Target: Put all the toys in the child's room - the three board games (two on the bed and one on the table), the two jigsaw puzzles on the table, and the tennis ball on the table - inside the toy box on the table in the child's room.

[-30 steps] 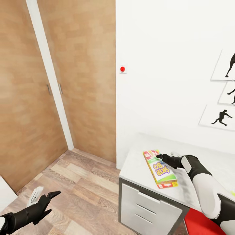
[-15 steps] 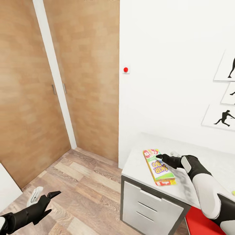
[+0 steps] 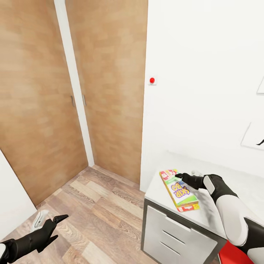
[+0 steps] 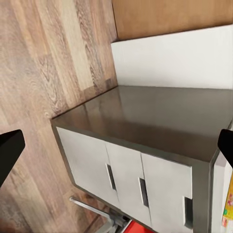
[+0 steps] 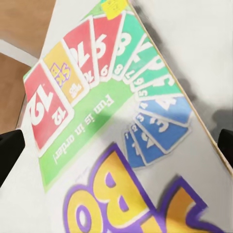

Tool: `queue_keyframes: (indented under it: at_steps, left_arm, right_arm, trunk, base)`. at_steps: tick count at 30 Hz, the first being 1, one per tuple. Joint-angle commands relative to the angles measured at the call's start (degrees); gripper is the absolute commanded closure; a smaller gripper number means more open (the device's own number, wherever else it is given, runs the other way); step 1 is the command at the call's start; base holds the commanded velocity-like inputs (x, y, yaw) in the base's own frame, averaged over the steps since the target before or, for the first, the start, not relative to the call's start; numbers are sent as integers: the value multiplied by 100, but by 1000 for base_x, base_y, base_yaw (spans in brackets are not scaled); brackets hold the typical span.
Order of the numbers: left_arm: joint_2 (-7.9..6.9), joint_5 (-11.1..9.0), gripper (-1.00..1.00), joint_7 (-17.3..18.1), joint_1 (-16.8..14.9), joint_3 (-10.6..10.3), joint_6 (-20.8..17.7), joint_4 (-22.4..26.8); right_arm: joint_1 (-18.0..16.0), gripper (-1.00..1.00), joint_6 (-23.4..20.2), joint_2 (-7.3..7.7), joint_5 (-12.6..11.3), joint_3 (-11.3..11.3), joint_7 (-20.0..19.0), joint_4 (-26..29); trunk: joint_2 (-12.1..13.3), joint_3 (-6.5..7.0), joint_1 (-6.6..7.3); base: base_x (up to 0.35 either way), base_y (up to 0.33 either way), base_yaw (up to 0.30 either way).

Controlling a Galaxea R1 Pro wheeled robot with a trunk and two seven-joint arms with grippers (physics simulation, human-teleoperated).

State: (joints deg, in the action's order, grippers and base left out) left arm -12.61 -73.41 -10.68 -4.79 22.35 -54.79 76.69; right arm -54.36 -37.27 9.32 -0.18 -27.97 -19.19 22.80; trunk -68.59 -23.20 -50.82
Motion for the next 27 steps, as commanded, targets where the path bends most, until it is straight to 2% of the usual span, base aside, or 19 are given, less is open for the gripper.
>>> queue_keyframes:
  at_steps: [1, 20, 24, 27]
  left_arm:
    - [-1, -60, -100, -56, -5, 5, -23, 4]
    - [4, -61, -100, -56, -5, -2, -23, 4]
    - [4, -61, -100, -55, -5, -2, -23, 4]
    - [4, -55, -100, -56, -5, -2, -23, 4]
  right_arm:
    - [-5, -100, -35, -3, 0, -34, -14, 5]
    - [-5, -100, -33, -9, 0, -25, -14, 5]
    - [-5, -100, -32, -4, -1, -17, -11, 24]
    - [-13, -100, -34, 62, -9, -34, -10, 53]
  trunk:
    - [-4, -6, 0]
    - [-4, 96, 0]
    - [-4, 103, 0]
    - [-4, 105, 0]
  base:
    - [0, 0, 40]
    - [0, 0, 213]
    - [0, 0, 83]
    - [0, 0, 28]
